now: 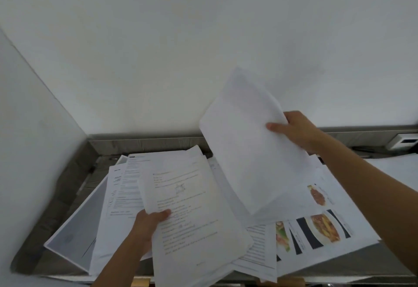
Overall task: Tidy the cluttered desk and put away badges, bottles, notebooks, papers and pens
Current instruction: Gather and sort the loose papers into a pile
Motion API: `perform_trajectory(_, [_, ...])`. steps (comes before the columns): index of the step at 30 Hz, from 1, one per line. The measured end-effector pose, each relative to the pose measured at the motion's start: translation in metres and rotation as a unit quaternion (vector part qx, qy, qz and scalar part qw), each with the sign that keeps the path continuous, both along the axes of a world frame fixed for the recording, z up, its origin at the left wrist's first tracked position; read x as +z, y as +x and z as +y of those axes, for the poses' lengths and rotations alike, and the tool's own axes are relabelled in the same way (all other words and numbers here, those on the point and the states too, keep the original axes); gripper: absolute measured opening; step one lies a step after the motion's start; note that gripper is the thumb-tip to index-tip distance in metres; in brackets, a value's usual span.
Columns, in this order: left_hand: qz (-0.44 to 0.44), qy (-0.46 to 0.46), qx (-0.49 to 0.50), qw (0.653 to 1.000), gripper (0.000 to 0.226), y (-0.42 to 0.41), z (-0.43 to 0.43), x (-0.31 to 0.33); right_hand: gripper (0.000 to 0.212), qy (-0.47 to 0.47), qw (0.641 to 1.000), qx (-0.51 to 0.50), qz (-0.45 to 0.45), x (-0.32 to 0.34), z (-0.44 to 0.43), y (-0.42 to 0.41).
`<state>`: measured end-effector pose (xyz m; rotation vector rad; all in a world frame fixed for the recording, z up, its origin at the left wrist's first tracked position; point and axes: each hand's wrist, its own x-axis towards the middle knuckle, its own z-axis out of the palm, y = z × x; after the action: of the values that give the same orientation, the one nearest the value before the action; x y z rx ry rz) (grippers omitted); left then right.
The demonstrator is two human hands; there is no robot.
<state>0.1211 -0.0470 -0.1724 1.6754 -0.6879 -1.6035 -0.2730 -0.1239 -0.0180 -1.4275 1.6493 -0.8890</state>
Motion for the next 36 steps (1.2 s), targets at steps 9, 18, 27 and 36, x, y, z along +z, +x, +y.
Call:
perform_trajectory(9, [0.127,-0.01,0.087,0.988,0.032,-0.006,0.003,0.018,0.019,0.149,0.955,-0.06,-0.248,-0.08,0.038,0.09])
perform_trajectory(18, [0.069,0.009,0.002,0.998,0.044,-0.02,-0.002,0.019,0.034,0.246,0.958,0.112,-0.097,-0.135,0.07,0.132])
perform_trajectory(27, [0.015,0.021,0.005,1.0,0.033,-0.021,-0.007,-0.003,0.065,0.191,0.938,-0.284,0.056,-0.123,0.065,-0.04])
perform_trajectory(36, [0.018,0.013,0.013,1.0,0.03,-0.028,-0.006,-0.003,0.053,0.3,0.935,-0.175,-0.077,-0.113,0.067,-0.022])
